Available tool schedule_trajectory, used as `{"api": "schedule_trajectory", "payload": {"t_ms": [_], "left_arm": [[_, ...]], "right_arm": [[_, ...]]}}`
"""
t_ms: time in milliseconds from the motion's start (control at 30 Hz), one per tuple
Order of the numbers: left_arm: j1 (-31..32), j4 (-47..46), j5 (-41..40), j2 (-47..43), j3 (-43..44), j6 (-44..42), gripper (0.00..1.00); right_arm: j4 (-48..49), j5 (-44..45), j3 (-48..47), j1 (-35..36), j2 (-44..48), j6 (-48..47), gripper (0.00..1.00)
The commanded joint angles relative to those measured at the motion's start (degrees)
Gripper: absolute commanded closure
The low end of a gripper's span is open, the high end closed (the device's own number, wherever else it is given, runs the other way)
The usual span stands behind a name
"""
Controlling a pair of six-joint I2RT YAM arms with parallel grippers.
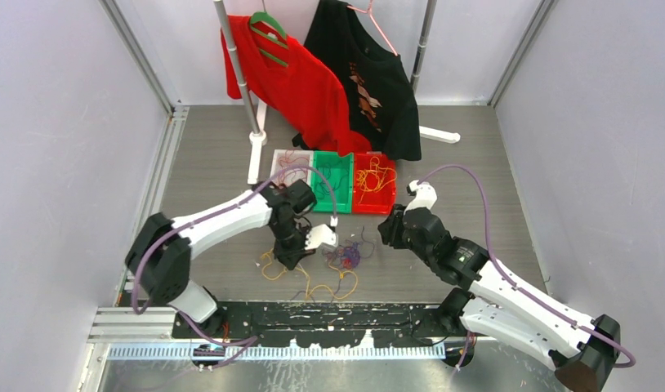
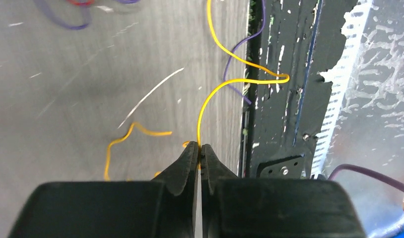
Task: Untangle the cables
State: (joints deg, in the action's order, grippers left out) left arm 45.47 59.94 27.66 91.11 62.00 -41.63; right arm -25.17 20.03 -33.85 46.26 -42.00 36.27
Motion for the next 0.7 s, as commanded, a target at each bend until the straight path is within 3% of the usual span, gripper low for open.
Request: {"api": "schedule_trajectory", "payload": {"t_ms": [0, 233, 367, 500, 667], "left_arm": [[-4.68, 9.56, -0.83, -8.66, 8.3, -1.0, 0.99], [-14.34, 18.97, 6.08, -11.68, 19.26, 1.06, 1.0], [-14.71, 18.6, 5.96, -13.28, 23.19, 5.98, 1.0], [-14.72, 19.16, 6.55, -14.75, 28.94, 10.62, 1.0], [-14.71, 19.72, 4.47, -16.14, 37.44, 13.88, 1.0]], "right_arm": [[3.89, -1.35, -4.2, -0.29, -0.09, -2.07, 0.58], [9.83, -8.06, -5.15, -0.29, -0.71, -5.65, 0.48], [15.63, -14.3, -5.62, -0.21, -1.1, -9.47, 0.39], [24.19, -22.33, -6.88, -0.18, -2.76, -14.02, 0.22], [26.91, -28.78, -12.46, -0.12, -8.81, -17.34, 0.11]]}}
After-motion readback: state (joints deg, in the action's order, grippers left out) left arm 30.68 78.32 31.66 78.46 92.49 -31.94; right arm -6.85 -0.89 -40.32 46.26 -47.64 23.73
